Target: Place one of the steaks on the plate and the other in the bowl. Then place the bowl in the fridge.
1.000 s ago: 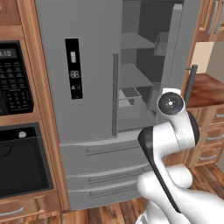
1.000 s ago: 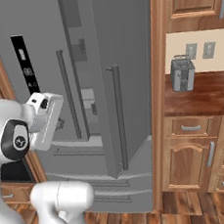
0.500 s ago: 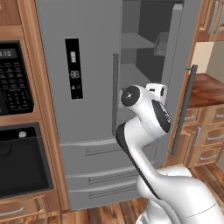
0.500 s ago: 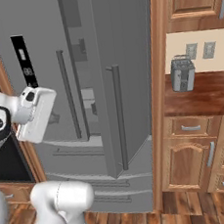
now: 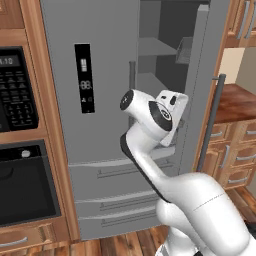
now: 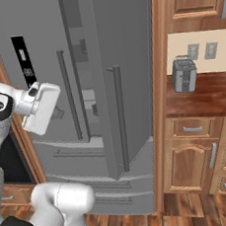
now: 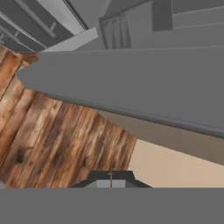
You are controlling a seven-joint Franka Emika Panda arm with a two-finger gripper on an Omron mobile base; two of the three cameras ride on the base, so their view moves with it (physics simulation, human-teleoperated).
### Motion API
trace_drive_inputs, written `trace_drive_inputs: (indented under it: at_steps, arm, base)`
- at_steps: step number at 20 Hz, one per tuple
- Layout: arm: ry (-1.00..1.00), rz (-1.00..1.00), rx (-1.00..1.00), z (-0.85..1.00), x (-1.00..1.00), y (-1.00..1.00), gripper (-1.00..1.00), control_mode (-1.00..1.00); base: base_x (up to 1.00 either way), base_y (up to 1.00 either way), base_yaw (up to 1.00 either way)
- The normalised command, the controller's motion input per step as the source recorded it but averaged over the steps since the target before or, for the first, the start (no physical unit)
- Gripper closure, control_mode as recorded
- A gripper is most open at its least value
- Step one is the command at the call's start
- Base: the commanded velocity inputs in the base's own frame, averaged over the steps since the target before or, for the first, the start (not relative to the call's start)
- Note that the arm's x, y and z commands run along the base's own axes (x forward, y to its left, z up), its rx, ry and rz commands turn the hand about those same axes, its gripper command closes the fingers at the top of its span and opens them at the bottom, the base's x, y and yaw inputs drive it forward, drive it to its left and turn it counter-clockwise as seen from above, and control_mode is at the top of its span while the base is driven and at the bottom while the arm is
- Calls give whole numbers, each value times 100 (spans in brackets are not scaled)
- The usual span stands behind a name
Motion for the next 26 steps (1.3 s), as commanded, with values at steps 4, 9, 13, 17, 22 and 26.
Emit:
trace_drive_inputs:
  at_steps: [4, 9, 13, 17, 22, 26]
  arm:
    - [-9, -18, -4, 0, 27, -8, 100, -100]
    - [-8, -8, -7, 0, 31, -4, 100, -100]
    - [-6, -7, -7, 0, 37, -4, 100, -100]
    - [-5, -6, -3, 0, 34, -27, 100, -100]
    - [-2, -5, -2, -4, 35, -26, 100, -100]
    - [0, -7, -9, -14, 47, 0, 100, -100]
  base:
    - [0, 0, 0]
    - [0, 0, 0]
    - [0, 0, 0]
    - [0, 0, 0]
    - [0, 0, 0]
    - [0, 0, 0]
